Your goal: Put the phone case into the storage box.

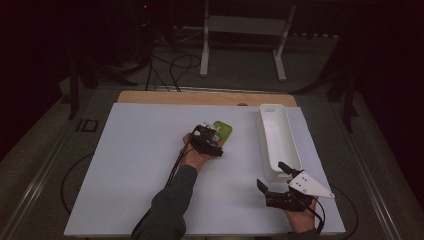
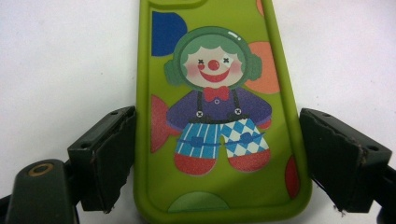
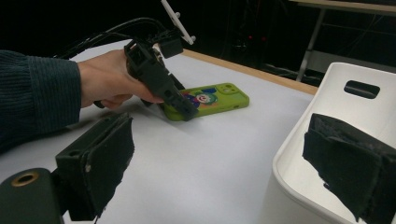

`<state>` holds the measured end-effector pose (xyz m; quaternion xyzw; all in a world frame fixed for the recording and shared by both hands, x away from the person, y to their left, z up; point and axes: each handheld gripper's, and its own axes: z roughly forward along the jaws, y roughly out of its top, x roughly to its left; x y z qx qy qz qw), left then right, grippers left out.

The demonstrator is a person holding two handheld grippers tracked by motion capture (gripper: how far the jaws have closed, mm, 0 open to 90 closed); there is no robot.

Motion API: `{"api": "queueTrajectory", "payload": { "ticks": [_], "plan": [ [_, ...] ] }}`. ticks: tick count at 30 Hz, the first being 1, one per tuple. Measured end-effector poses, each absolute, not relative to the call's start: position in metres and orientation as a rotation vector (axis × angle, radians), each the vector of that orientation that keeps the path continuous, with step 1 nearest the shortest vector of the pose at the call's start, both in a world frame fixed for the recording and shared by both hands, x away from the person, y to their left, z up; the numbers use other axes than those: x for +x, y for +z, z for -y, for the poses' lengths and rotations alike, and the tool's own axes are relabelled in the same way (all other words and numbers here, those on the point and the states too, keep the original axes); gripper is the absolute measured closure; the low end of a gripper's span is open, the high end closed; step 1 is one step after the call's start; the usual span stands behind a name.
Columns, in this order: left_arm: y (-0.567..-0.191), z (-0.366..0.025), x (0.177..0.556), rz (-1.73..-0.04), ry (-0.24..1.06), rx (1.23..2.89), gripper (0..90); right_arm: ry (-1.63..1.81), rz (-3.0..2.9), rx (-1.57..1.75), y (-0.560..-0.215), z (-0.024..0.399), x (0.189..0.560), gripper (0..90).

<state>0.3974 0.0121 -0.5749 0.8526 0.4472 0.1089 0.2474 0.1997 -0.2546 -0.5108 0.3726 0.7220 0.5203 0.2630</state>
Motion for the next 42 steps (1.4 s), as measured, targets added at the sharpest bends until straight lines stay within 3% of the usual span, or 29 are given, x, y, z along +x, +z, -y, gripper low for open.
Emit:
{"api": "queueTrajectory", "payload": {
  "ticks": [17,42],
  "plan": [
    [-0.563,-0.019,0.389,-1.136,0.355,2.380,16.5,1.407,-1.950,1.011,-0.511,0.255,0.199,8.0],
    [-0.521,-0.047,0.375,-1.076,0.434,2.272,16.4,1.410,-1.956,1.009,-0.511,0.253,0.201,8.0]
  ]
}}
